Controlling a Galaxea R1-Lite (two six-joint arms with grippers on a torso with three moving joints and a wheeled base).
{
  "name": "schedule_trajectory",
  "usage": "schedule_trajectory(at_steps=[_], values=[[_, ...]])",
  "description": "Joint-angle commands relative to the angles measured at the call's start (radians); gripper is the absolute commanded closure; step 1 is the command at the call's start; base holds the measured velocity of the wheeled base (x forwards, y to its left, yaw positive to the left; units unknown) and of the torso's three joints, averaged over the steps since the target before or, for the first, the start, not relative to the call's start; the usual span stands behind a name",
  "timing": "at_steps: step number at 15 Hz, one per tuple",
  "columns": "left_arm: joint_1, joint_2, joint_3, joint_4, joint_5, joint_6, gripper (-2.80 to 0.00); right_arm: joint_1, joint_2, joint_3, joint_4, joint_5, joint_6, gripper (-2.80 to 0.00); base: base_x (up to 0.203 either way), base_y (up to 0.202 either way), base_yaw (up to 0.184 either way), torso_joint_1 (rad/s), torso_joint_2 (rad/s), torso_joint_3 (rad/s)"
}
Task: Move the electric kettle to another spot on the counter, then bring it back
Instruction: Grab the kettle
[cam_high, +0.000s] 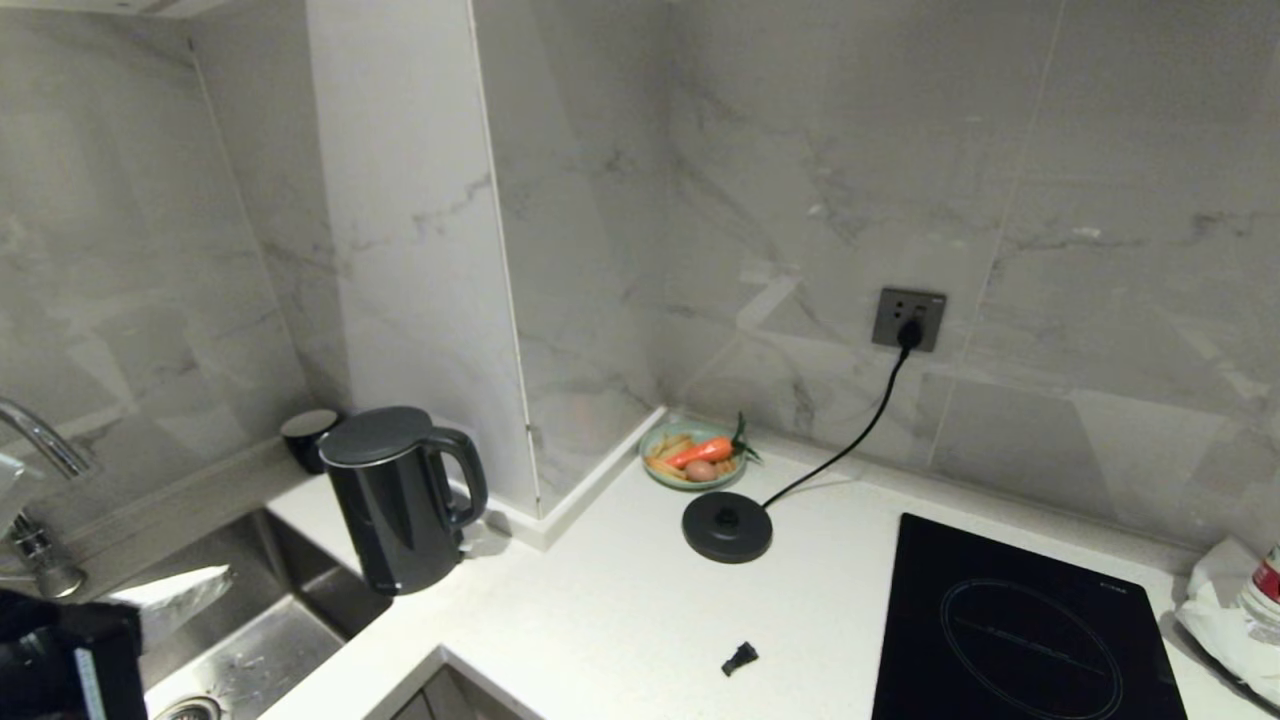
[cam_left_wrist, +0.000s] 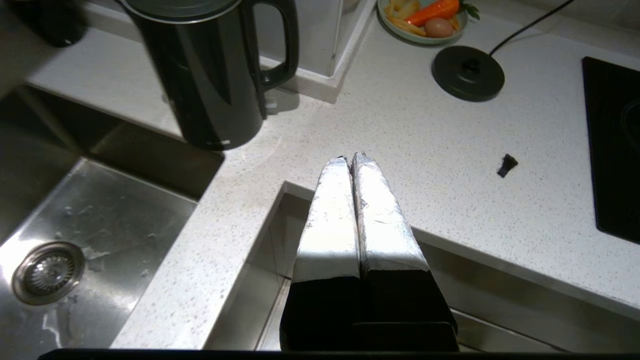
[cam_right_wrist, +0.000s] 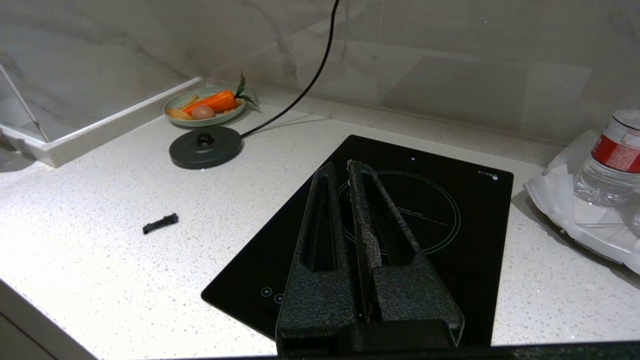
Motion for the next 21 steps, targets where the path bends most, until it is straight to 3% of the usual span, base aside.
schedule_trajectory(at_steps=[1,4,8,11,14,19,20,21], values=[[-0.045,0.255,0.012,-0.147,0.006,-0.019,0.0,0.0,0.002,0.0,0.0,0.0,-0.001,0.0,0.0,0.0,0.0,0.0,0.0,0.0],[-0.132,0.482,0.053,-0.425,0.091,-0.052,0.0,0.0,0.001,0.0,0.0,0.0,-0.001,0.0,0.0,0.0,0.0,0.0,0.0,0.0],[-0.257,0.779,0.149,-0.91,0.199,-0.069,0.0,0.0,0.0,0.0,0.0,0.0,-0.001,0.0,0.0,0.0,0.0,0.0,0.0,0.0],[-0.307,0.917,0.169,-1.13,0.247,-0.071,0.0,0.0,0.0,0.0,0.0,0.0,-0.001,0.0,0.0,0.0,0.0,0.001,0.01,0.002],[-0.314,0.996,0.149,-1.192,0.255,-0.07,0.0,0.0,0.0,0.0,0.0,0.0,-0.001,0.0,0.0,0.0,0.0,0.0,0.0,0.0],[-0.33,1.046,0.116,-1.194,0.255,-0.07,0.0,0.0,0.0,0.0,0.0,0.0,-0.001,0.0,0.0,0.0,0.0,0.0,0.0,0.0],[-0.331,1.046,0.111,-1.194,0.254,-0.072,-2.8,0.0,0.0,0.0,0.0,0.0,-0.001,0.0,0.0,0.0,0.0,0.0,0.0,0.0],[-0.329,1.056,0.108,-1.194,0.253,-0.073,-2.8,0.0,0.0,0.0,0.0,0.0,-0.001,0.0,0.0,0.0,0.0,0.0,0.0,0.0]])
